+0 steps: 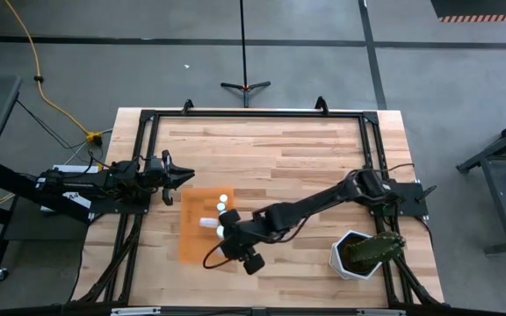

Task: Pick and place pill bottles into a basket
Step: Put the white pill bottle into the orange bin, then return to Home Position

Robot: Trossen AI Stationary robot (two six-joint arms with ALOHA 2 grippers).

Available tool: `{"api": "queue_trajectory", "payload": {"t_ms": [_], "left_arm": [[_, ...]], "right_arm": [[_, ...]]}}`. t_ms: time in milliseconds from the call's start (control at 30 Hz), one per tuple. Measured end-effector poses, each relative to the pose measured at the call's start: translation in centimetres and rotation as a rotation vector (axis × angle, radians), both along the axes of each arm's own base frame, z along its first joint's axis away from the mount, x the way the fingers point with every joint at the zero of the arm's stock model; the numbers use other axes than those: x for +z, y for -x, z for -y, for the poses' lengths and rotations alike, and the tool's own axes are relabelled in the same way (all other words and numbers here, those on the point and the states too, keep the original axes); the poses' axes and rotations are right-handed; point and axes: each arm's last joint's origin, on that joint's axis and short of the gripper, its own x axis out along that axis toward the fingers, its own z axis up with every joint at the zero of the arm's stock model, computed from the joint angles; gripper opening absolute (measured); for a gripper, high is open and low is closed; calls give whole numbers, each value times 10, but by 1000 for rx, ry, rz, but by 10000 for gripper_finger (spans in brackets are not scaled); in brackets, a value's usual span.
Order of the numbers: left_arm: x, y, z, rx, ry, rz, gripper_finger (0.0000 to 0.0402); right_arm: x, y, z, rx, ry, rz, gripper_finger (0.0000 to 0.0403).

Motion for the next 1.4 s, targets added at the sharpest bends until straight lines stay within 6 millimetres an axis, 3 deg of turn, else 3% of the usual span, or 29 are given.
{"api": "queue_trajectory", "payload": {"t_ms": [233,800,933,1200,1300,1400], "left_arm": [[0,0,0,0,0,0,88],[0,0,0,0,0,0,88],[0,0,0,0,0,0,88],[-1,-1,0,-13,0,-8,88],[-1,-1,0,-14,-1,-14,88],[-2,-1,0,-15,-1,-23,88]], "right_arm": [[-16,-5,5,9,-13,-47,163],[-16,-6,8,-62,-73,-85,205],[0,-1,15,-97,-44,-54,198],[83,55,31,-170,92,9,133],[97,88,37,-188,99,107,98],[92,126,48,-212,37,283,61]]}}
